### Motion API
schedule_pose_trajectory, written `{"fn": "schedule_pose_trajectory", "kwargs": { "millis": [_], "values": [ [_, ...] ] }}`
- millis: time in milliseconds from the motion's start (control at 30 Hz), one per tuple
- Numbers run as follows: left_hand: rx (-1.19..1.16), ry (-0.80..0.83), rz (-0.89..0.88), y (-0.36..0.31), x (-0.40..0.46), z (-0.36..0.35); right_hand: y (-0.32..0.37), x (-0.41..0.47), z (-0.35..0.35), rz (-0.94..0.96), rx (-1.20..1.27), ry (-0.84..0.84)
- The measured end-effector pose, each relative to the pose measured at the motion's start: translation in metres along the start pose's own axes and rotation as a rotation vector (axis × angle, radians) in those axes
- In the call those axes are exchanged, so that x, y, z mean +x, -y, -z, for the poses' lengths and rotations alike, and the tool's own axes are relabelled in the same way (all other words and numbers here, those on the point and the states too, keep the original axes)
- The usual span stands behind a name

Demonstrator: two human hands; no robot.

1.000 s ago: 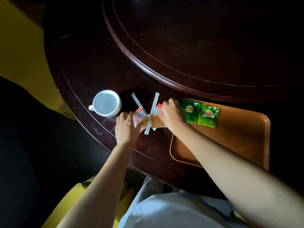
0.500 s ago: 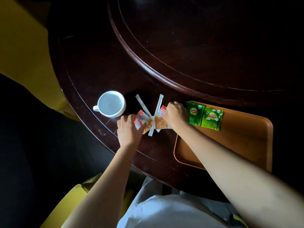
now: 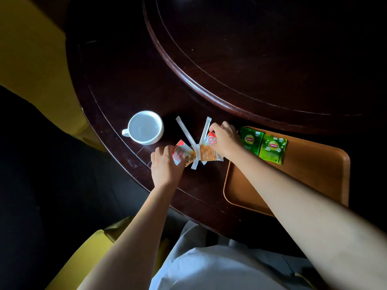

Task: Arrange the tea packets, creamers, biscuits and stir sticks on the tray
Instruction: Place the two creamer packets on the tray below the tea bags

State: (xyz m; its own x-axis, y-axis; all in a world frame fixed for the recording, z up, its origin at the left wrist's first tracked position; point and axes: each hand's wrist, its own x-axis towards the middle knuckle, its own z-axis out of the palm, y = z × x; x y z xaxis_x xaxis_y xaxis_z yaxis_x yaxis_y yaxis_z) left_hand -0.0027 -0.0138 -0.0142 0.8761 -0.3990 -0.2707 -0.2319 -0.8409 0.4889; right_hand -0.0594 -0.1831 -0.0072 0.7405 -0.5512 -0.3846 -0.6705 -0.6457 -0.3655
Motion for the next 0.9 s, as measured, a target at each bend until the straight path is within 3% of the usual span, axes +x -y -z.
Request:
{"fn": "schedule_pose_trajectory", "kwargs": {
  "millis": [200,367,600,733,900],
  "values": [
    [-0.053,-0.002,-0.029,0.003,0.0,0.002,0.0,0.01,0.01,-0.001,-0.005,0.089],
    [-0.215,-0.027,-0.064,0.004,-0.001,0.011,-0.01,0.0,0.011,-0.031,0.311,0.009],
    [-0.575,-0.1,0.108,-0.013,-0.012,0.026,-0.019,-0.019,0.029,-0.037,0.648,-0.314],
    [-0.647,-0.078,0.089,-0.027,-0.02,0.021,-0.036,-0.051,0.043,-0.022,0.796,-0.445],
    [-0.521,0.1,-0.021,-0.056,-0.035,-0.005,-0.086,-0.087,0.04,-0.167,0.919,-0.276]
  ]
}}
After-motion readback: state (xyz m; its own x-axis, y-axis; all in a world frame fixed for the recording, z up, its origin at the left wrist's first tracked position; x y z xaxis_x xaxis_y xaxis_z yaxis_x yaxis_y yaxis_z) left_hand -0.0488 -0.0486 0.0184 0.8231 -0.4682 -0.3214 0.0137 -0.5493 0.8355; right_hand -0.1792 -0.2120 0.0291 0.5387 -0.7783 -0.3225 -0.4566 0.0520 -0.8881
